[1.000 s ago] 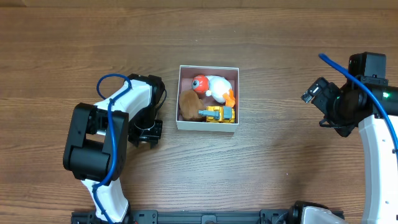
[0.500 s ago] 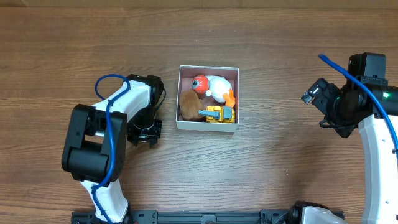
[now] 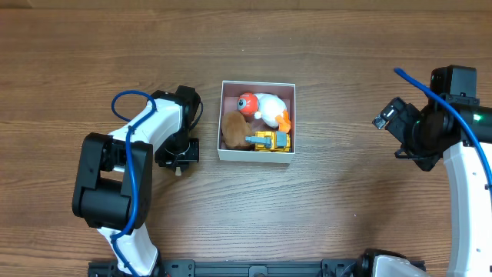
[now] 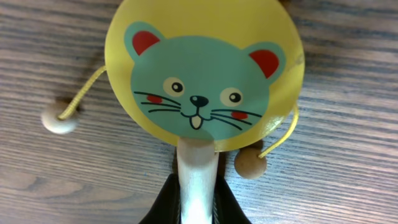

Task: Pack container
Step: 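Lift the rattle right into the box and open the left gripper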

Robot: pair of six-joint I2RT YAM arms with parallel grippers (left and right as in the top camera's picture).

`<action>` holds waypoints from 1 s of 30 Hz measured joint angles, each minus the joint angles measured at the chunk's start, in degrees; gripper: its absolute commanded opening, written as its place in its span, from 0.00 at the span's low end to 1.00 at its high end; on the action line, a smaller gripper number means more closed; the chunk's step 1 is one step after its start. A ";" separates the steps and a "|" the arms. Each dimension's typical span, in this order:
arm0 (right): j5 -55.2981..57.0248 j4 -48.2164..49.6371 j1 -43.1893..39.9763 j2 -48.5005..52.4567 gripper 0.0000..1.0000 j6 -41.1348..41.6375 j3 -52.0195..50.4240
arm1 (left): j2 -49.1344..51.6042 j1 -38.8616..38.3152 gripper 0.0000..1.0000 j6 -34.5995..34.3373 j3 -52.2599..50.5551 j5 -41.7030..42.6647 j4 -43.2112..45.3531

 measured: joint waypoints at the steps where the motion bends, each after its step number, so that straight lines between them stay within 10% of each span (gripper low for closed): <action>1: 0.02 -0.02 0.00 0.00 1.00 -0.02 0.00 | 0.00 0.00 0.04 -0.11 0.00 0.02 -0.04; 16: 0.63 -0.46 0.00 0.00 1.00 0.00 0.00 | -4.04 -1.27 0.13 2.75 24.87 -1.07 -17.25; 30: 1.31 -0.52 0.00 0.00 1.00 0.00 0.00 | -8.87 -18.05 0.18 12.24 37.42 1.51 -8.24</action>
